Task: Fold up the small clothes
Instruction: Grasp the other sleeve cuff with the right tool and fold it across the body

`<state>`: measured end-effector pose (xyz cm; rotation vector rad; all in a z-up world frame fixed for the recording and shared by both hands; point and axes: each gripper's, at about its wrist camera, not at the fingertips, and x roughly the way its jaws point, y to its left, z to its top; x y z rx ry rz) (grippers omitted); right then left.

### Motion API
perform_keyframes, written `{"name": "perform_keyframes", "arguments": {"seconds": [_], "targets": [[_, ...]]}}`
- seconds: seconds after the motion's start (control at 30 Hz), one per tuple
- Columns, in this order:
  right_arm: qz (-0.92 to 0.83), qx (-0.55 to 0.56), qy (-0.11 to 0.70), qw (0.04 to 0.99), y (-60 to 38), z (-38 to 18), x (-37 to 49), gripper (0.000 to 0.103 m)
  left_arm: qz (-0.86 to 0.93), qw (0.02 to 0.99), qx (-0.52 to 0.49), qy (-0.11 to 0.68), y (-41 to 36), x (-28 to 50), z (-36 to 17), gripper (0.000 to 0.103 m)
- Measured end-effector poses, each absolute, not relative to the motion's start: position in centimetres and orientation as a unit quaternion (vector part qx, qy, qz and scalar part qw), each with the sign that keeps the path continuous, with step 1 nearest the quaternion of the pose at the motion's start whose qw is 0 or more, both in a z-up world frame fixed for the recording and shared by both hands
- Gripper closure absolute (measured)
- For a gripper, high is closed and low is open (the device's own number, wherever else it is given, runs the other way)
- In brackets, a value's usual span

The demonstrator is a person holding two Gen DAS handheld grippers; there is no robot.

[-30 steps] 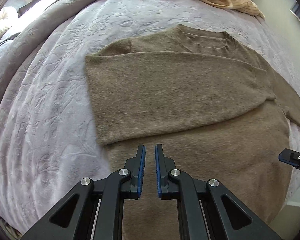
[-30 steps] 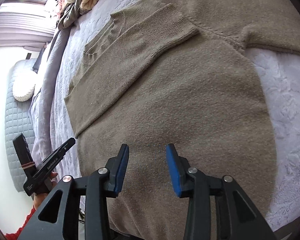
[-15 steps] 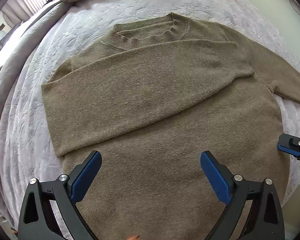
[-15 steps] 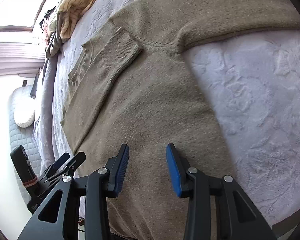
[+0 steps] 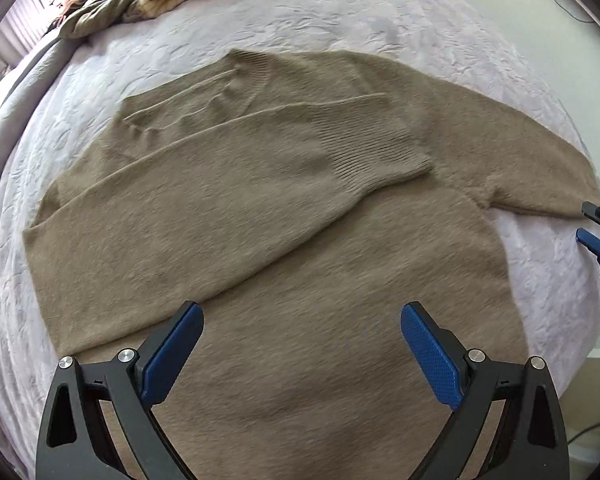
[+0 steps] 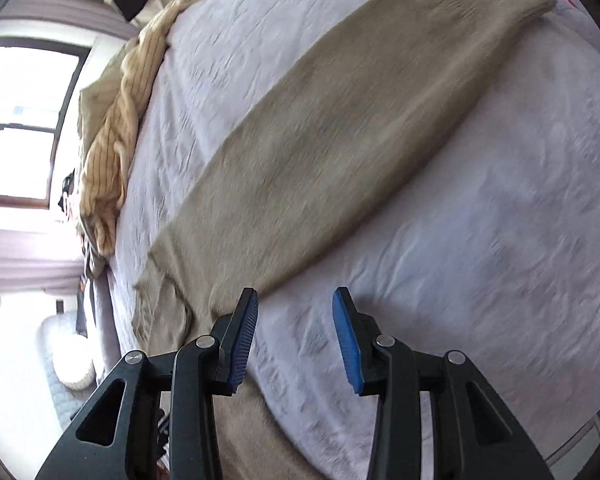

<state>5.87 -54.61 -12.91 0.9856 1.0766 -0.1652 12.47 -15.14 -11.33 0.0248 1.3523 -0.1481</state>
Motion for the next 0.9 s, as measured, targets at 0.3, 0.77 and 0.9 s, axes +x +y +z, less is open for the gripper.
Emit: {"name": "perform_keyframes", "arguments": {"seconds": [0.3, 0.77, 0.9], "targets": [[-0.131, 0.570, 0.383, 0.715, -63.8, -13.8, 5.6, 0.061, -0.075, 0.770, 0.007, 0.634, -19.8, 14.3, -12.1, 0.004], [-0.017, 0.701, 0.280, 0.655, -62.4, -14.8, 7.6, 0.095, -0.059, 0.766, -0.014, 0.640, -18.4, 14.3, -11.9, 0.004], [0.030, 0.689, 0.286, 0.666, -59.7, -12.9, 10.2, 0.095, -0.052, 0.768, -0.031, 0.637, -16.8, 14.4, -11.6, 0.004]]}}
